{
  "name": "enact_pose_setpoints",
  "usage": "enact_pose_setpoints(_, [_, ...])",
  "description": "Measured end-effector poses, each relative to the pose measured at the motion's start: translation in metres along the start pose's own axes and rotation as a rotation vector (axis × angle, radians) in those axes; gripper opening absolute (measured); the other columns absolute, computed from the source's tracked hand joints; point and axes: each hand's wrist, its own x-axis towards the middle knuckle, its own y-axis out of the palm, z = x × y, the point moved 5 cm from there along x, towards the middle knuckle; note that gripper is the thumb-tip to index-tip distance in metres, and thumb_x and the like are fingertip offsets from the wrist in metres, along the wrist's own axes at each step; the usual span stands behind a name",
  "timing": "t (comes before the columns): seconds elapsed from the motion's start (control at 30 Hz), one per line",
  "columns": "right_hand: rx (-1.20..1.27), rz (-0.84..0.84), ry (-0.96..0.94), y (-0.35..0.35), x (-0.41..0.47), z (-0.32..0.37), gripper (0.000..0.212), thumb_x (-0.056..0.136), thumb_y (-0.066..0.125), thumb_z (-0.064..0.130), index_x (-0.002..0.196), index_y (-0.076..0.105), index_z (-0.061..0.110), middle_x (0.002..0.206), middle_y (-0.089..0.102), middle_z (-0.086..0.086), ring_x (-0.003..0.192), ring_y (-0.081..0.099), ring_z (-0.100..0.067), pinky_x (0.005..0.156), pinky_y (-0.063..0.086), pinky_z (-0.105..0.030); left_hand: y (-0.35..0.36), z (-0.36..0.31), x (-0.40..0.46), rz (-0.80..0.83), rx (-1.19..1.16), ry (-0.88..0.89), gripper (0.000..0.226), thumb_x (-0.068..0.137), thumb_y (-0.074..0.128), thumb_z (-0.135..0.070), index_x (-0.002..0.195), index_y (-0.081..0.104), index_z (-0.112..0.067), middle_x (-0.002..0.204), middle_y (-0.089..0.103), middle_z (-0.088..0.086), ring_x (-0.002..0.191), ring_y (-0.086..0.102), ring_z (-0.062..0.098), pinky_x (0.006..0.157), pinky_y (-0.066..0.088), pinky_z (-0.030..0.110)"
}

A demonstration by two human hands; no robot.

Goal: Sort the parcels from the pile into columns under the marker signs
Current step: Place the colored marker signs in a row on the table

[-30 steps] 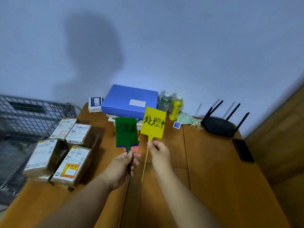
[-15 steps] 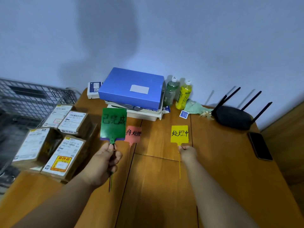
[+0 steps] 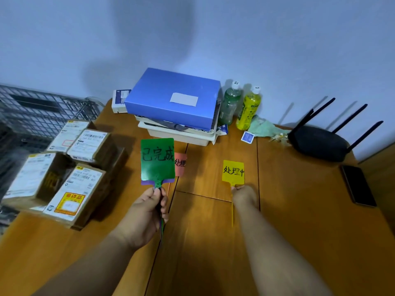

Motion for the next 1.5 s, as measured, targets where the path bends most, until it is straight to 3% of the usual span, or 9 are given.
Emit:
enact_pose_setpoints(0.2, [-0.079, -0.036, -0.094, -0.006, -0.007, 0.004, 0.037, 0.093, 0.059, 0.042, 0.096, 0.073, 0.007, 0.089, 0.074, -0.013, 0.085, 0.069, -0.031, 0.067, 0.05, -0.027, 0.011, -0.002, -0.003, 0.006, 0.036, 0.006, 0.014, 0.091, 0.045, -0.025, 0.085, 0.051, -0.014, 0.069, 0.045, 0.0, 0.058, 0.037, 0.011, 0.053, 0.032, 0.025])
enact_pose_setpoints(0.3, [0.035, -0.071, -0.316, -0.016, -0.043, 0.027, 0.036, 0.094, 0.059, 0.038, 0.088, 0.07, 0.004, 0.082, 0.068, -0.013, 0.077, 0.062, -0.031, 0.062, 0.039, -0.031, 0.019, -0.005, -0.007, 0.002, 0.03, 0.008, 0.013, 0.092, 0.047, -0.023, 0.085, 0.052, -0.014, 0.07, 0.047, 0.001, 0.057, 0.038, 0.011, 0.053, 0.033, 0.024])
enact_pose_setpoints(0.5, [0.472, 0.22, -0.588, -0.028, -0.158, 0.071, 0.019, 0.093, 0.061, 0.036, 0.081, 0.071, 0.026, 0.069, 0.066, 0.005, 0.058, 0.056, -0.005, 0.062, 0.047, -0.028, 0.047, -0.009, -0.023, 0.002, 0.009, -0.035, 0.018, 0.098, 0.044, -0.015, 0.084, 0.055, -0.011, 0.068, 0.052, 0.001, 0.056, 0.044, 0.01, 0.051, 0.04, 0.021])
enact_pose_setpoints(0.63, [0.629, 0.383, -0.675, -0.04, -0.217, 0.085, 0.011, 0.088, 0.07, 0.025, 0.079, 0.072, 0.019, 0.061, 0.065, 0.006, 0.054, 0.056, -0.006, 0.056, 0.045, -0.02, 0.071, -0.017, -0.04, 0.05, 0.057, -0.028, 0.018, 0.099, 0.045, -0.013, 0.085, 0.056, -0.012, 0.067, 0.054, 0.002, 0.057, 0.048, 0.01, 0.057, 0.039, 0.024])
enact_pose_setpoints(0.77, [0.751, 0.329, -0.606, -0.055, -0.243, 0.084, 0.015, 0.083, 0.075, 0.015, 0.069, 0.071, 0.015, 0.054, 0.059, 0.0, 0.051, 0.051, -0.013, 0.054, 0.044, -0.024, 0.092, -0.027, -0.059, 0.075, 0.151, -0.013, 0.022, 0.099, 0.045, -0.01, 0.081, 0.058, -0.014, 0.063, 0.06, 0.002, 0.058, 0.055, 0.01, 0.064, 0.037, 0.027])
enact_pose_setpoints(0.97, [0.946, 0.24, -0.43, -0.078, -0.263, 0.064, 0.006, 0.086, 0.072, 0.009, 0.09, 0.072, 0.006, 0.059, 0.064, 0.003, 0.051, 0.053, -0.008, 0.049, 0.043, -0.016, 0.108, -0.031, -0.075, 0.193, 0.198, -0.086, 0.02, 0.093, 0.057, -0.016, 0.078, 0.07, -0.012, 0.073, 0.065, 0.006, 0.07, 0.052, 0.013, 0.067, 0.037, 0.024])
enact_pose_setpoints(1.2, [0.929, 0.06, -0.375, -0.103, -0.266, 0.031, 0.028, 0.087, 0.071, 0.015, 0.109, 0.07, -0.002, 0.101, 0.071, -0.007, 0.089, 0.064, -0.013, 0.076, 0.047, -0.017, 0.116, -0.014, -0.082, 0.206, 0.25, -0.166, 0.014, 0.093, 0.058, -0.021, 0.091, 0.07, -0.014, 0.079, 0.069, -0.001, 0.069, 0.058, 0.008, 0.065, 0.04, 0.02])
enact_pose_setpoints(1.37, [0.899, -0.065, -0.321, -0.128, -0.25, 0.005, 0.032, 0.089, 0.069, 0.021, 0.111, 0.069, -0.001, 0.079, 0.066, -0.002, 0.049, 0.051, 0.001, 0.048, 0.039, -0.012, 0.124, -0.017, -0.081, 0.21, 0.365, -0.16, 0.017, 0.095, 0.056, -0.022, 0.093, 0.07, -0.013, 0.064, 0.062, -0.007, 0.059, 0.047, 0.006, 0.055, 0.038, 0.016])
enact_pose_setpoints(1.5, [0.872, -0.084, -0.284, -0.15, -0.233, -0.022, 0.025, 0.093, 0.063, 0.017, 0.111, 0.069, 0.0, 0.077, 0.065, 0.001, 0.056, 0.05, -0.006, 0.052, 0.04, -0.015, 0.13, -0.01, -0.08, 0.188, 0.382, -0.145, 0.016, 0.095, 0.056, -0.021, 0.09, 0.069, -0.011, 0.061, 0.061, -0.006, 0.053, 0.049, 0.004, 0.053, 0.04, 0.015])
